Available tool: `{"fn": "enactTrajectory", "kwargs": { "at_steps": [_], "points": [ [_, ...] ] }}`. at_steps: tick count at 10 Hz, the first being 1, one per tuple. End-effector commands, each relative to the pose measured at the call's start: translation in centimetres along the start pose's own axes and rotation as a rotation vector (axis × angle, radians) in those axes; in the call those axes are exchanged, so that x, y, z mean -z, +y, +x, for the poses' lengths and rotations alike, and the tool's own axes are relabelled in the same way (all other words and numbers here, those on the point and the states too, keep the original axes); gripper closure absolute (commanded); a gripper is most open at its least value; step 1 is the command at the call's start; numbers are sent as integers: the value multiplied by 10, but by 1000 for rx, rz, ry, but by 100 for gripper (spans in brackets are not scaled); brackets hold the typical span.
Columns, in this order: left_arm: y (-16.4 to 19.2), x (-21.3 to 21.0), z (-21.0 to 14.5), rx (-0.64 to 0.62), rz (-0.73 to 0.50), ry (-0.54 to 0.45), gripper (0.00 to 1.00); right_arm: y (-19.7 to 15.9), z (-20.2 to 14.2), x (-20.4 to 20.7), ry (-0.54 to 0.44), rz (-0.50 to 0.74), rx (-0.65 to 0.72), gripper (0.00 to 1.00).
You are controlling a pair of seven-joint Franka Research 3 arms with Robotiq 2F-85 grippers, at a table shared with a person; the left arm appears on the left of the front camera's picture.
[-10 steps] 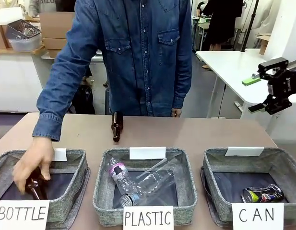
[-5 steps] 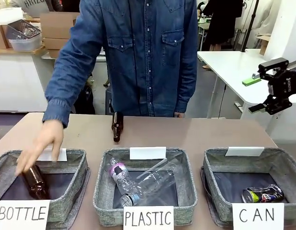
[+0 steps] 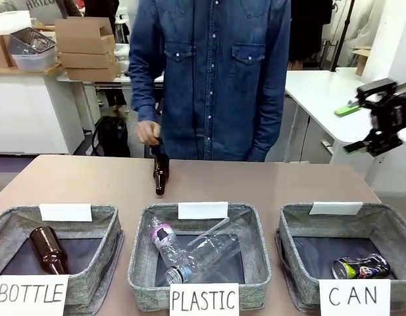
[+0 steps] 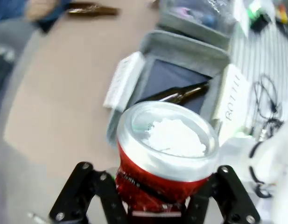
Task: Sort the can waste into the basket.
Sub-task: Pick up the can waste from the table and place it in the right Fabric basket.
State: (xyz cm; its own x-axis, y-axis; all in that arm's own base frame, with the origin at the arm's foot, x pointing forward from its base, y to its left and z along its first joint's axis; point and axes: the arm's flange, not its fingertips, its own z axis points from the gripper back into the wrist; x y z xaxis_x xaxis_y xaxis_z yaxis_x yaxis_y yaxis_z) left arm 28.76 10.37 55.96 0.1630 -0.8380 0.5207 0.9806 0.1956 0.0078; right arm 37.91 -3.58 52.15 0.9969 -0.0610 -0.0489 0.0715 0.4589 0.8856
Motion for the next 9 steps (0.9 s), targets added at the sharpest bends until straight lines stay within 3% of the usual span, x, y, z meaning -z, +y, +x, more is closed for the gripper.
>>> {"fn": "enactTrajectory", "kwargs": {
  "at_steps": [1, 2, 3, 4, 5, 6, 7, 8, 9],
  "points": [
    [-21, 34, 87, 268, -77, 89, 100, 36, -29, -85, -198, -150, -53, 0],
    [-34, 57, 134, 381, -118, 126, 100, 51, -50, -129, -263, -236, -66, 0],
    [-50, 84, 183, 399, -185, 167, 100, 56, -73, -169, -299, -316, -20, 0],
    [-75, 114, 231, 225, -236, 124, 100, 54, -92, -196, -353, -340, -29, 0],
    [-101, 146, 267, 216, -303, 205, 100, 48, -107, -215, -391, -350, -32, 0],
    [-131, 182, 302, 231, -372, 274, 100, 38, -113, -226, -414, -338, -34, 0],
    [-161, 220, 338, 210, -322, 290, 100, 27, -113, -226, -428, -331, -8, 0],
    [-180, 254, 370, 233, -362, 346, 100, 19, -113, -218, -399, -309, -32, 0],
    [-187, 278, 400, 182, -310, 282, 100, 11, -112, -210, -373, -311, -35, 0]
  ]
}}
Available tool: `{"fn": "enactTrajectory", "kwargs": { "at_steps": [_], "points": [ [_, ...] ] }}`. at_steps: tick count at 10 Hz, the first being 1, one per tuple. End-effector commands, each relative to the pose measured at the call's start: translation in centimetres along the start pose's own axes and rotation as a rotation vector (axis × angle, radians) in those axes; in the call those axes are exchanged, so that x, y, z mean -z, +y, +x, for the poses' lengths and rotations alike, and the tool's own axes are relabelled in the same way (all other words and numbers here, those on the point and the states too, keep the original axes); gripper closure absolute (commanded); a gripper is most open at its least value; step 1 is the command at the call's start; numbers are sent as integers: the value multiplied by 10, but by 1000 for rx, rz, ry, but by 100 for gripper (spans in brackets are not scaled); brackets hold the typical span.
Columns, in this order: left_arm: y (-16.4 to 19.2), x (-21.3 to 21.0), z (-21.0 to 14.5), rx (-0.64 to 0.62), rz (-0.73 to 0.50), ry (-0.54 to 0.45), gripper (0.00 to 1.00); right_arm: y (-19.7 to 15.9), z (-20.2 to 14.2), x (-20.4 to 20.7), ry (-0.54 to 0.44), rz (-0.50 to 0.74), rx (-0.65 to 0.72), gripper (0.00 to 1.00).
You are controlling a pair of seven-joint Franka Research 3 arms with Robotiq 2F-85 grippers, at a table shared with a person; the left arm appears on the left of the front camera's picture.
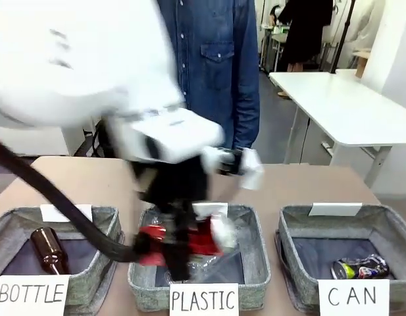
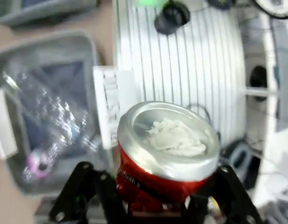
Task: Sort the can waste into the basket.
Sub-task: Pick up the can waste from the table and place it in the right Fabric basket.
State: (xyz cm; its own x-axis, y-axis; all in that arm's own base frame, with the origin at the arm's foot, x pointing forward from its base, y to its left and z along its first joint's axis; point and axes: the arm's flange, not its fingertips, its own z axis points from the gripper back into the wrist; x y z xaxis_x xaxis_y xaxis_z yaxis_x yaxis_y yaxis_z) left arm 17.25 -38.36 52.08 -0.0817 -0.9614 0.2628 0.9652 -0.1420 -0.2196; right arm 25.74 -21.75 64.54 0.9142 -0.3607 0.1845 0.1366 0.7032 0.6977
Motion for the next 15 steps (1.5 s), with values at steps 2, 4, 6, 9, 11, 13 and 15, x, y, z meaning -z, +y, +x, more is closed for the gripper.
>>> {"fn": "enactTrajectory", "kwargs": {
  "at_steps": [2, 4, 6, 9, 11, 13, 15],
  "points": [
    [0, 0, 0, 0, 0, 0, 100, 0, 0, 0, 0, 0, 0, 0],
    [0, 0, 0, 0, 0, 0, 100, 0, 0, 0, 0, 0, 0, 0],
    [12, 6, 19, -27, -10, -16, 100, -2, 0, 6, 10, 13, 0, 0],
    [56, 23, 159, 42, 187, -172, 100, -1, -2, -22, -73, -19, 66, 0],
    [87, 51, 228, 58, 76, -138, 100, -17, -13, -39, -131, 7, 138, 0],
    [99, 67, 249, 22, 122, -104, 100, -29, -19, -50, -175, -5, 200, 0],
    [107, 68, 245, -8, 135, -109, 100, -27, -17, -50, -167, -10, 186, 0]
  ]
}}
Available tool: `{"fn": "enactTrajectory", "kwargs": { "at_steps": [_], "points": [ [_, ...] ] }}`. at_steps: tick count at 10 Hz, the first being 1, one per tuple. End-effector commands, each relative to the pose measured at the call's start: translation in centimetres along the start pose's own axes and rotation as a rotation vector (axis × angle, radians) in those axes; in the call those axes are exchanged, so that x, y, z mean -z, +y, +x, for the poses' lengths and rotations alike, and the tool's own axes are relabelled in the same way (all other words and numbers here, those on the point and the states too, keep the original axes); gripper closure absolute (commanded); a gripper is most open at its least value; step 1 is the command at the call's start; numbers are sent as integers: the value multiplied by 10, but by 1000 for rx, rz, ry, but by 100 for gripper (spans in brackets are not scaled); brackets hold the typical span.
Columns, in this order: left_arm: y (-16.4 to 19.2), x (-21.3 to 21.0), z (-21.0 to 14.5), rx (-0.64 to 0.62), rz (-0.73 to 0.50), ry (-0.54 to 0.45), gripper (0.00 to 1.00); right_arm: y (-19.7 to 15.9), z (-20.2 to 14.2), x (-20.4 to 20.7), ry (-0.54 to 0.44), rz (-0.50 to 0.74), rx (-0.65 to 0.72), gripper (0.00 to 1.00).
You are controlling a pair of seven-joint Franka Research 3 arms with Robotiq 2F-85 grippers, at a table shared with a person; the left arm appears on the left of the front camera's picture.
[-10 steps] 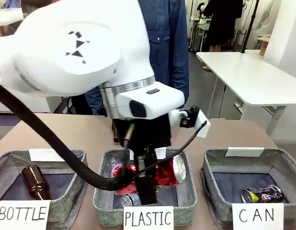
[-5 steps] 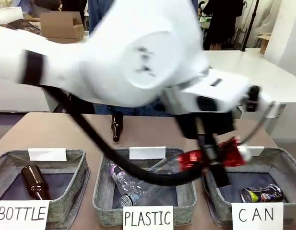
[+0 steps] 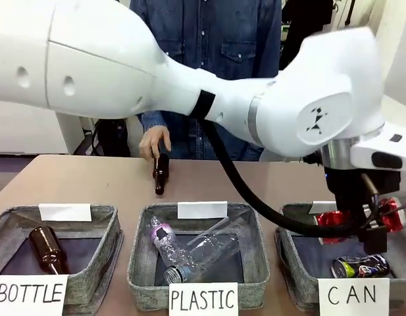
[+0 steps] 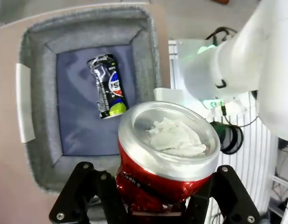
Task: Sort the can waste into the basket.
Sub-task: Pick up the can waste from the table and place it in the right Fabric basket.
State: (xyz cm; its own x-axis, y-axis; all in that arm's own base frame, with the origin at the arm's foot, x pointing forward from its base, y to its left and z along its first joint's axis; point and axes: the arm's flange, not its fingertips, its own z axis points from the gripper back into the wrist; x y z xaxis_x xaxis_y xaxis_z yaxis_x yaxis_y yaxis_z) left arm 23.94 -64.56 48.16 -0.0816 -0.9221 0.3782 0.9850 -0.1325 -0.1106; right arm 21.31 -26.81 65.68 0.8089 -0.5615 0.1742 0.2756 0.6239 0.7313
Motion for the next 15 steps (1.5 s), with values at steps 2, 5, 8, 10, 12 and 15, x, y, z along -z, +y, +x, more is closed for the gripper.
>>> {"fn": "enactTrajectory", "kwargs": {
  "at_steps": [2, 5, 8, 10, 12, 15],
  "points": [
    [0, -13, 9, -30, 80, -10, 100, 0, 0, 0, 2, 1, -2, 0],
    [0, -12, 9, 11, 140, -17, 0, 0, 0, 0, 2, 1, -2, 0],
    [1, -11, 10, 18, 167, -20, 17, 0, 0, 0, 2, 1, -2, 0],
    [2, -11, 9, 12, 163, -20, 0, 0, 0, 0, 2, 1, -2, 0],
    [3, -14, 7, 12, 164, -21, 0, 0, 0, 0, 2, 1, -2, 0],
    [-4, -32, -5, -2, 178, -38, 0, 0, 0, 0, 2, 1, -2, 0]
  ]
}}
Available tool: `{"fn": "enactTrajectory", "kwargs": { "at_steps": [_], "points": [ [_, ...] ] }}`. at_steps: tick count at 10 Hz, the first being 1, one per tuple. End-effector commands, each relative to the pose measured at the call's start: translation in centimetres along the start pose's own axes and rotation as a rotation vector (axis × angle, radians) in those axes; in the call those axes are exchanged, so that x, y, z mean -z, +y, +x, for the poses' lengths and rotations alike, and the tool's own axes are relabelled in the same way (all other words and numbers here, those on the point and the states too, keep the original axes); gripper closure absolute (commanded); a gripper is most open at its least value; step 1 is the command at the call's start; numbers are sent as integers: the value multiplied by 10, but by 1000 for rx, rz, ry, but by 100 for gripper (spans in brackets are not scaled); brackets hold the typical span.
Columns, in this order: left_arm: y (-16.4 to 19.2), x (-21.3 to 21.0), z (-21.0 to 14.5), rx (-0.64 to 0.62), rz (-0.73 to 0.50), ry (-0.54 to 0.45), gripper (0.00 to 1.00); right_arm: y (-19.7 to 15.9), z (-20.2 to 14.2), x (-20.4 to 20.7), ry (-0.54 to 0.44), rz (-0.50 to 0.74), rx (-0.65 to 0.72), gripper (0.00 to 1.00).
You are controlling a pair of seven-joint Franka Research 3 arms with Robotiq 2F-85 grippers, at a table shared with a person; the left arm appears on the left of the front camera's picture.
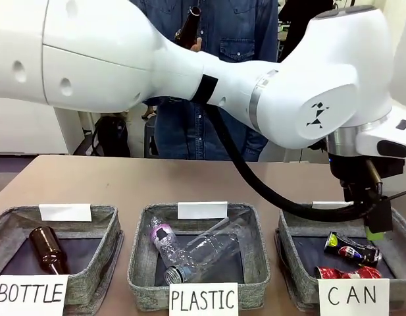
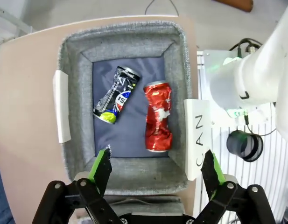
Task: Sort the can waste into the basket.
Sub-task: Pick up the can waste from the table and place it in the right Fabric basket.
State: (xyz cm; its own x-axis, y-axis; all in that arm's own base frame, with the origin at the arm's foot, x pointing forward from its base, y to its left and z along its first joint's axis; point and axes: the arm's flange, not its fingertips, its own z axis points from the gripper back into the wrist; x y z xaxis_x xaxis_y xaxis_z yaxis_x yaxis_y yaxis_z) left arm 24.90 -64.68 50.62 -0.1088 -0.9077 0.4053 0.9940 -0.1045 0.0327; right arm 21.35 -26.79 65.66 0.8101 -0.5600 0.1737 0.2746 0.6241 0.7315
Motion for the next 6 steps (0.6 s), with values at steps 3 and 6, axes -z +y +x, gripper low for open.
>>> {"fn": "enactTrajectory", "kwargs": {
  "at_steps": [3, 6],
  "points": [
    [-43, -61, -50, -59, 69, 68, 0, 11, 5, 19, 52, -4, -15, 0],
    [-44, -113, -118, -108, 142, 96, 0, 46, 8, 62, 148, -33, -101, 0]
  ]
}}
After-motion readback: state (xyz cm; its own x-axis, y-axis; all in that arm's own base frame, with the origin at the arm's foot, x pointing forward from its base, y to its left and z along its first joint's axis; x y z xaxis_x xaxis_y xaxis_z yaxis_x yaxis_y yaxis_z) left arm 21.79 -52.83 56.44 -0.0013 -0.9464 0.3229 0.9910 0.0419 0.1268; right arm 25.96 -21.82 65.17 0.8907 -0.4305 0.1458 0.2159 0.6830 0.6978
